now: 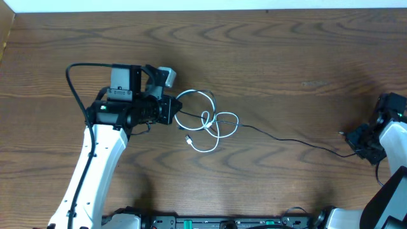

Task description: Untangle cables

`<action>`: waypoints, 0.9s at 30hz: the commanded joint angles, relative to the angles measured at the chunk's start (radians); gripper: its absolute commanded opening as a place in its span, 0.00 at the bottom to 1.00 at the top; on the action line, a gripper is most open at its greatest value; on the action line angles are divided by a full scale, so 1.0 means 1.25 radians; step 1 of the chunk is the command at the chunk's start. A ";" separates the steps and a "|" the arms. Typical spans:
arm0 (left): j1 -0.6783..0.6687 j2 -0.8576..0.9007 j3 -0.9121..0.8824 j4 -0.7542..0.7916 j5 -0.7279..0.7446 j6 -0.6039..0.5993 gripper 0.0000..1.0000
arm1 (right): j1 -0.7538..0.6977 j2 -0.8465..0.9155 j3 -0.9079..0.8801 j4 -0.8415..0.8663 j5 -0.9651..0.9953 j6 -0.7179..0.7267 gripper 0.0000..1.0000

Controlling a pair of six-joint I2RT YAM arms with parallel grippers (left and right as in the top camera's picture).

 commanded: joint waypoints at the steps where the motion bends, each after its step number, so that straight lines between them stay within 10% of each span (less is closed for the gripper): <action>1: 0.009 -0.006 0.010 0.001 0.013 -0.009 0.08 | -0.011 0.001 -0.001 0.000 -0.003 0.007 0.01; 3: 0.008 -0.006 0.010 0.006 0.143 -0.007 0.08 | -0.010 0.001 -0.001 0.026 -0.106 -0.044 0.02; 10: -0.052 -0.006 0.010 0.030 0.358 0.038 0.07 | 0.017 0.001 -0.001 0.129 -0.750 -0.424 0.75; 27: -0.267 0.014 0.010 0.045 0.103 0.032 0.08 | 0.441 0.001 -0.001 0.174 -0.950 -0.670 0.83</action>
